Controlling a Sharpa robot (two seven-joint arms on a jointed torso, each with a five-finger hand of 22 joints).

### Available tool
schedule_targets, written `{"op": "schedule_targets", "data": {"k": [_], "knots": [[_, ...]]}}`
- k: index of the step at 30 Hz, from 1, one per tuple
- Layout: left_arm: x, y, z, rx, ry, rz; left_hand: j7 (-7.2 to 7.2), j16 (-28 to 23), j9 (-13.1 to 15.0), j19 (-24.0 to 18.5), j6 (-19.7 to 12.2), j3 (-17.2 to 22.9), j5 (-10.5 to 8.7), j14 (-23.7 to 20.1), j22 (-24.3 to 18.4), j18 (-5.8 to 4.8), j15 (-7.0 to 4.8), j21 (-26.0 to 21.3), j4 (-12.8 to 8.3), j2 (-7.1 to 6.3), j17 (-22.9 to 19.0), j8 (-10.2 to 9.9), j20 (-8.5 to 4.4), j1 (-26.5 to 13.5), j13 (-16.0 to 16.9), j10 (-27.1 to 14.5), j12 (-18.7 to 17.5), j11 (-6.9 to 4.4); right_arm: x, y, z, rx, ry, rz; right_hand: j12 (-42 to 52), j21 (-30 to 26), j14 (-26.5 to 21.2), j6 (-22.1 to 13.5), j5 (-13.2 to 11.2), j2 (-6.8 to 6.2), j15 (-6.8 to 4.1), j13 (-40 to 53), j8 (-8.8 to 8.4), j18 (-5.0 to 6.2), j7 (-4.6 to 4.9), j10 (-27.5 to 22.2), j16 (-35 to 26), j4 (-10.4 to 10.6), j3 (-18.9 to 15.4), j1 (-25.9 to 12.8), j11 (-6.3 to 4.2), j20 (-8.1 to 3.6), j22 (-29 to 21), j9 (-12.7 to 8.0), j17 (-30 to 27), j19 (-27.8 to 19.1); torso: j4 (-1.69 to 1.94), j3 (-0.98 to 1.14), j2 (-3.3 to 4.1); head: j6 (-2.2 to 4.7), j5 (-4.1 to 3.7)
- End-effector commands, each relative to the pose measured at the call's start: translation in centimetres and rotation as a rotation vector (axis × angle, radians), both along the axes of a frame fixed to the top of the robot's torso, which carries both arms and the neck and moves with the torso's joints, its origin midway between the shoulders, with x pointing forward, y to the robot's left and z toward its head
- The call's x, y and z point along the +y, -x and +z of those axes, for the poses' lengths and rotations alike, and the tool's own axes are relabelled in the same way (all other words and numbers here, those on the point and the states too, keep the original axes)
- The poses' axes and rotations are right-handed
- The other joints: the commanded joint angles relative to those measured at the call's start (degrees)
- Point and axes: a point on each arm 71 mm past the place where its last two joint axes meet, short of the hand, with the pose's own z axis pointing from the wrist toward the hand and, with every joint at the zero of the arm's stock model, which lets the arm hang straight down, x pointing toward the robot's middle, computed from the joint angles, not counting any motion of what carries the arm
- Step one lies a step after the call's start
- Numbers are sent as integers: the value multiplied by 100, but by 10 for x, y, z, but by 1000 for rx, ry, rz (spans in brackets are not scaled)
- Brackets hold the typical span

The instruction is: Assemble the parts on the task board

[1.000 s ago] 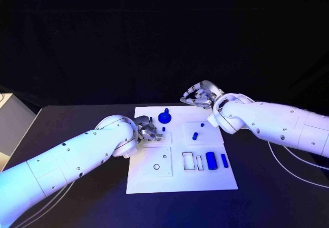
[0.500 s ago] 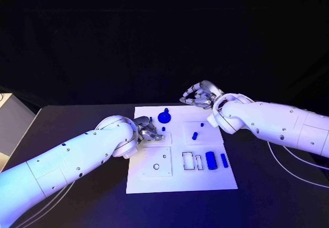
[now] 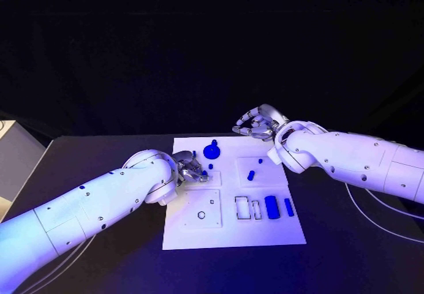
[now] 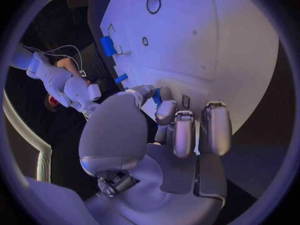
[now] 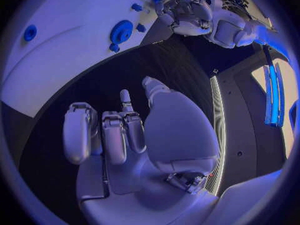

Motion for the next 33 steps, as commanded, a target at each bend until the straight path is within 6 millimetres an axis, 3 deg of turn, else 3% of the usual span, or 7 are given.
{"op": "schedule_targets", "data": {"k": [1, 9, 23, 33], "knots": [[0, 2, -3, 21, 2, -6, 14, 21, -10, -8, -72, 23, -12, 617, -18, -45, 8, -41, 39, 17, 1509, -46, -11, 73, -31, -22, -41, 10, 1, 0, 0, -2, 7, 16, 24, -18, 607, -46, 19, -2, 31, 1337, 34, -70, 6, 386, 23, 2, 9, -49, 44, 29, 99, 8, 1509, 253, 12, 1, -1, -11, -7], [1, 2, -4, 39, 9, -9, 43, 21, -24, -33, -124, 66, 1, 617, -54, -38, 28, -62, 61, 112, 1509, -99, 5, 180, -77, -67, -80, 35, 1, 0, -1, 0, 7, 16, 24, -18, 607, -46, 19, -2, 31, 1337, 34, -70, 6, 386, 23, 2, 9, -49, 44, 29, 99, 8, 1509, 253, 6, -4, -3, -16, -5], [1, 4, -5, 66, 25, -21, 51, 21, -20, -38, -131, 46, -14, 617, -59, -37, 37, -66, 57, 82, 1509, -106, 14, 213, -77, -75, -81, 44, 0, 1, -2, 4, 8, 17, 24, -18, 607, -46, 19, -2, 31, 1337, 34, -70, 6, 386, 23, 2, 9, -49, 44, 29, 99, 8, 1509, 253, 4, 3, -3, -22, 1], [5, 6, -4, 94, 84, -37, 129, 21, 4, -115, -263, 377, 40, 617, -167, -13, 88, -128, -50, 380, 1509, -180, 60, 592, -173, -166, -161, 100, 0, 1, -2, 7, 8, 18, 26, -21, 607, -44, 21, 0, 30, 1339, 39, -69, 5, 388, 23, 5, 11, -59, 43, 29, 96, 9, 1509, 252, 2, 4, -1, -13, -7]]}}
